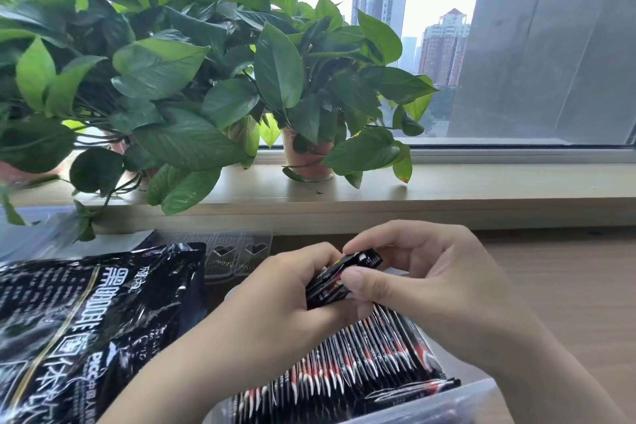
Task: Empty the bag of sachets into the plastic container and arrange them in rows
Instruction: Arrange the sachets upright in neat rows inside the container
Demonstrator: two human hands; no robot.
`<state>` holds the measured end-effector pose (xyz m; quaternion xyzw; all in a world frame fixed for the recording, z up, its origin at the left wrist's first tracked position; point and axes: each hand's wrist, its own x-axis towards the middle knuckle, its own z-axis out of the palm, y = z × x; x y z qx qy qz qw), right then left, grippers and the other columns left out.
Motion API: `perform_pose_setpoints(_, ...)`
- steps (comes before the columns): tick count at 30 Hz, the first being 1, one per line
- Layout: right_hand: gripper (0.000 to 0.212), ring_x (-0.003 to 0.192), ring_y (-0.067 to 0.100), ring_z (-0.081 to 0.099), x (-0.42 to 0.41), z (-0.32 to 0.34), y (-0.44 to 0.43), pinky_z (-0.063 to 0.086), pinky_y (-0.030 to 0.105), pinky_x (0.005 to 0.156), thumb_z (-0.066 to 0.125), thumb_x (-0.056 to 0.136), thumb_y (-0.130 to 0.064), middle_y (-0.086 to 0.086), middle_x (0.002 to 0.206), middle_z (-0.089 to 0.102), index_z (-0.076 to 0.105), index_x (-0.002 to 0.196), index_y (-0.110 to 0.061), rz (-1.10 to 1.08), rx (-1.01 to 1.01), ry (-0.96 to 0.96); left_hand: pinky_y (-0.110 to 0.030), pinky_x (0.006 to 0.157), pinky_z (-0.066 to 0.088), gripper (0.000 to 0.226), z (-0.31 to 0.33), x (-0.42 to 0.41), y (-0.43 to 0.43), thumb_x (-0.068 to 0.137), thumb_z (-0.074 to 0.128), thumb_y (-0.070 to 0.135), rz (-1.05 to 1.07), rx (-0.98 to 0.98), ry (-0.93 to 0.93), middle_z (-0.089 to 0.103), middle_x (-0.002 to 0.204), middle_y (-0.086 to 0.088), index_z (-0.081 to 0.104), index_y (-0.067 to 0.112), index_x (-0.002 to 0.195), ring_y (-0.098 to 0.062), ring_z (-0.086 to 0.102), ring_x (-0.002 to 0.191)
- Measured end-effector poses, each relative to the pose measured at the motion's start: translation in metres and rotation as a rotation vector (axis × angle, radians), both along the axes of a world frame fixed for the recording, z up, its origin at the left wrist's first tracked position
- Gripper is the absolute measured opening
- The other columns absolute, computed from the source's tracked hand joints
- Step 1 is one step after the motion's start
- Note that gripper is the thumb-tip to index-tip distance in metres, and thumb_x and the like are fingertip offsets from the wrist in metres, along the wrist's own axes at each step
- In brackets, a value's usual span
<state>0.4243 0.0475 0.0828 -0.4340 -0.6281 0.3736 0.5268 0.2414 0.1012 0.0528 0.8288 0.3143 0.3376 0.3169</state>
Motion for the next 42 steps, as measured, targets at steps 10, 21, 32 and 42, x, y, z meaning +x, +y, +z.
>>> perform_pose_setpoints(10, 0.030, 0.067, 0.021, 0.076, 0.004, -0.002, 0.005, 0.063, 0.031, 0.067, 0.086, 0.057, -0.030, 0.013, 0.073, 0.077, 0.081, 0.081, -0.012, -0.085, -0.089, 0.146, -0.023, 0.054, 0.049, 0.032, 0.008, -0.006, -0.001, 0.079, 0.080, 0.048, -0.025, -0.159, -0.079, 0.071, 0.076, 0.004, 0.067, 0.034, 0.105, -0.006, 0.062, 0.057)
perform_pose_setpoints(21, 0.033, 0.075, 0.017, 0.075, 0.015, -0.007, 0.013, 0.059, 0.022, 0.070, 0.086, 0.051, -0.027, 0.011, 0.077, 0.076, 0.081, 0.079, -0.009, -0.103, -0.117, 0.344, -0.013, 0.051, 0.049, 0.040, 0.013, 0.006, -0.006, 0.060, 0.080, 0.039, 0.068, -0.492, -0.555, 0.070, 0.065, -0.001, 0.082, 0.029, 0.099, -0.007, 0.061, 0.053)
perform_pose_setpoints(32, 0.030, 0.082, 0.015, 0.076, 0.020, -0.006, 0.007, 0.062, 0.025, 0.074, 0.086, 0.063, -0.036, 0.001, 0.084, 0.080, 0.081, 0.090, -0.023, -0.171, -0.047, 0.001, -0.013, 0.051, 0.048, 0.035, 0.013, 0.005, -0.001, 0.053, 0.084, 0.033, 0.153, -0.438, -0.581, 0.070, 0.060, -0.004, 0.084, 0.019, 0.085, -0.007, 0.059, 0.050)
perform_pose_setpoints(42, 0.032, 0.086, 0.009, 0.069, 0.013, -0.008, 0.003, 0.055, 0.028, 0.078, 0.089, 0.069, -0.010, -0.007, 0.092, 0.072, 0.079, 0.099, -0.015, -0.168, 0.506, -0.674, -0.012, 0.048, 0.046, 0.031, 0.012, 0.003, -0.003, 0.056, 0.084, 0.034, 0.075, -0.519, -0.414, 0.069, 0.058, -0.001, 0.084, 0.021, 0.084, -0.005, 0.059, 0.048)
